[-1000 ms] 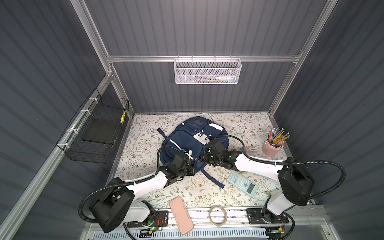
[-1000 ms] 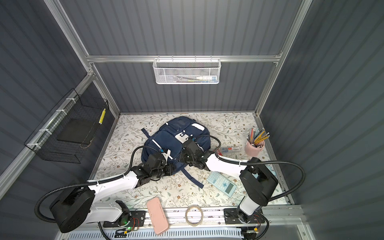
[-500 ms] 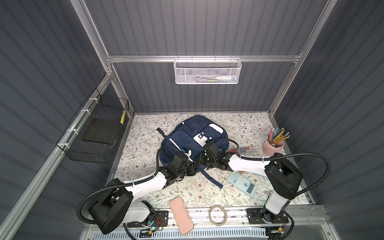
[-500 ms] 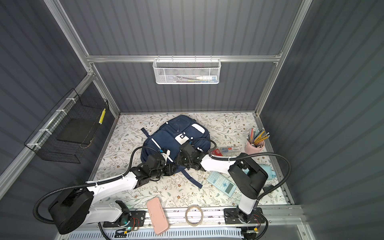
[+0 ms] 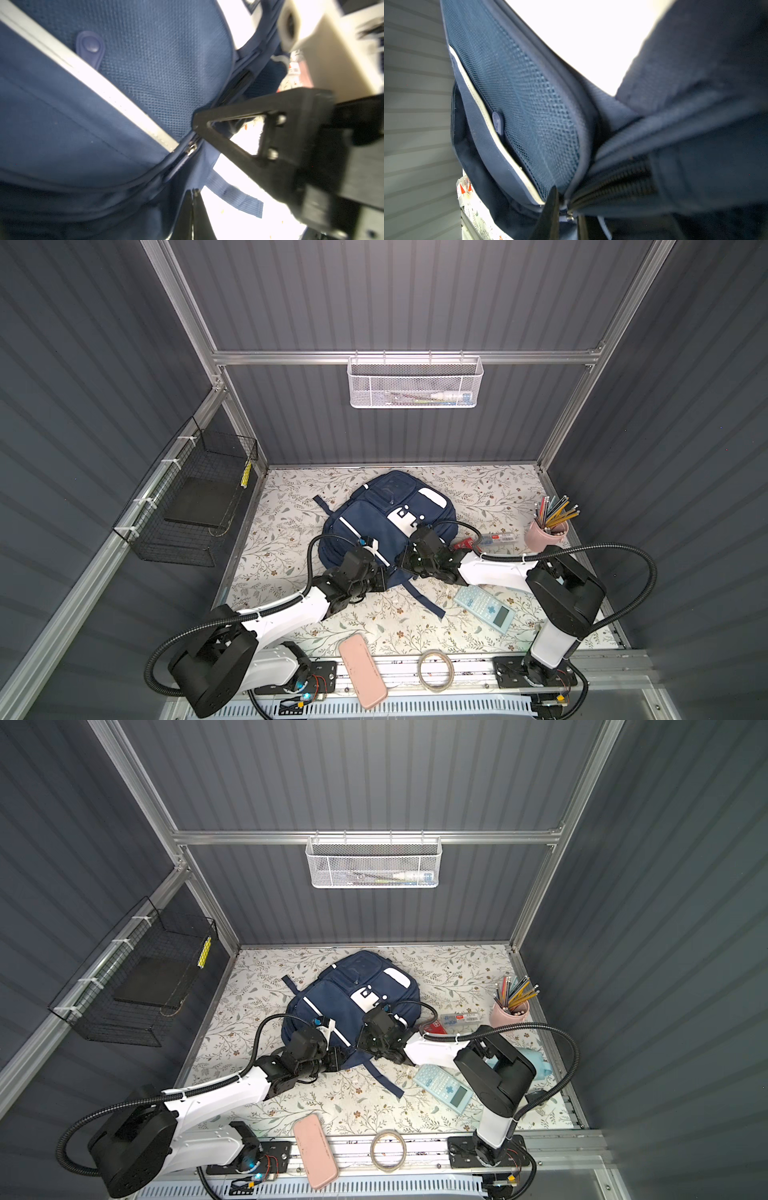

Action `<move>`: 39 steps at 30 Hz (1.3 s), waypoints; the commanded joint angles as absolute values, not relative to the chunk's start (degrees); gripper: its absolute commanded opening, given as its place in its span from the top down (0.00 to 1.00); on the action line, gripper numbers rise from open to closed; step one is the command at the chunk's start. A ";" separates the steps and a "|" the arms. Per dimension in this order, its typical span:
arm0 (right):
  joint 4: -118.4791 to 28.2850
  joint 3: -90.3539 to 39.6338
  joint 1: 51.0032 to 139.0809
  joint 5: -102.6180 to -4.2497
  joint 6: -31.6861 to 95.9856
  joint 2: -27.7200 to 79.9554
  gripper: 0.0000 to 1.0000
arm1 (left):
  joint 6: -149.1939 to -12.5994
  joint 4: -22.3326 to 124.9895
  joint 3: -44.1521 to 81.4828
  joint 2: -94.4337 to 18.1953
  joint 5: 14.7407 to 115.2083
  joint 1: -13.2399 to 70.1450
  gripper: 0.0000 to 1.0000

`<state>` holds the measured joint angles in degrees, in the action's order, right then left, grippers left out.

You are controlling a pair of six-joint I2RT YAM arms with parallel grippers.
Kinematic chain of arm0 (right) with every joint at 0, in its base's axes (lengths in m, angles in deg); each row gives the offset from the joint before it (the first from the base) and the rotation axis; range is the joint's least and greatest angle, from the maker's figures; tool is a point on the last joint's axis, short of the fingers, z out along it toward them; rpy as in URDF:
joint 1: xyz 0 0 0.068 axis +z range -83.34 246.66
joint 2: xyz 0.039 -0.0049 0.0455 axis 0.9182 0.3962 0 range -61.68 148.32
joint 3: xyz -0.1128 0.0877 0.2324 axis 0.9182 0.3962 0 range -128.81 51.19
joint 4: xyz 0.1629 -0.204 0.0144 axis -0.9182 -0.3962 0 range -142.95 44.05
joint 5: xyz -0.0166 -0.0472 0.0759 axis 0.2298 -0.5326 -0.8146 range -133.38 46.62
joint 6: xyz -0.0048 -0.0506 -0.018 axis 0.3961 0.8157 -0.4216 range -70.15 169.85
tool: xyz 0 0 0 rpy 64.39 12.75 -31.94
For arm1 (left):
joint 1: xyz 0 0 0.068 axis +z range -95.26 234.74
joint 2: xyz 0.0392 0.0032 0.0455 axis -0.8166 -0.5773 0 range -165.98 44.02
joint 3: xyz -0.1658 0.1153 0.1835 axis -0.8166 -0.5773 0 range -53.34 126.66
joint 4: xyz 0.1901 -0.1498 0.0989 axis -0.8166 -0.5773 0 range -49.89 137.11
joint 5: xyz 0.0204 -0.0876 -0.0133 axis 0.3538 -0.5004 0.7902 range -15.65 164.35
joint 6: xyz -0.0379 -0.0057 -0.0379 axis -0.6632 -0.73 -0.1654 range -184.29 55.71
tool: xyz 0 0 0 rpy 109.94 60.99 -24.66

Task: Pack the student bag
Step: 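Continue drawing the zipper pull with the left gripper while right holds the bag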

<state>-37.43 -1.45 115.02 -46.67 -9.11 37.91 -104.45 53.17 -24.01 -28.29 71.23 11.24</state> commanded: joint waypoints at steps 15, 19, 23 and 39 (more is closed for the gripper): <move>-51.52 -5.85 116.32 -43.34 -5.46 29.33 0.41 | -108.18 56.85 -26.55 -32.62 73.33 11.06 0.86; -51.34 -9.89 116.14 -44.44 -5.49 35.38 0.44 | -107.72 55.95 -26.04 -32.41 74.48 10.98 0.83; -49.81 -11.15 115.97 -43.89 -7.03 39.54 0.42 | -107.67 55.54 -26.23 -31.85 74.37 10.97 0.82; -45.06 -12.93 115.39 -42.32 -7.10 34.87 1.00 | -102.14 55.88 -26.52 -26.73 71.18 10.88 0.67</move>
<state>-47.34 -10.74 115.41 -43.39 -8.21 38.13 -106.31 57.09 -27.16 -28.38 73.05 11.19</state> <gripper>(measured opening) 0.060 0.322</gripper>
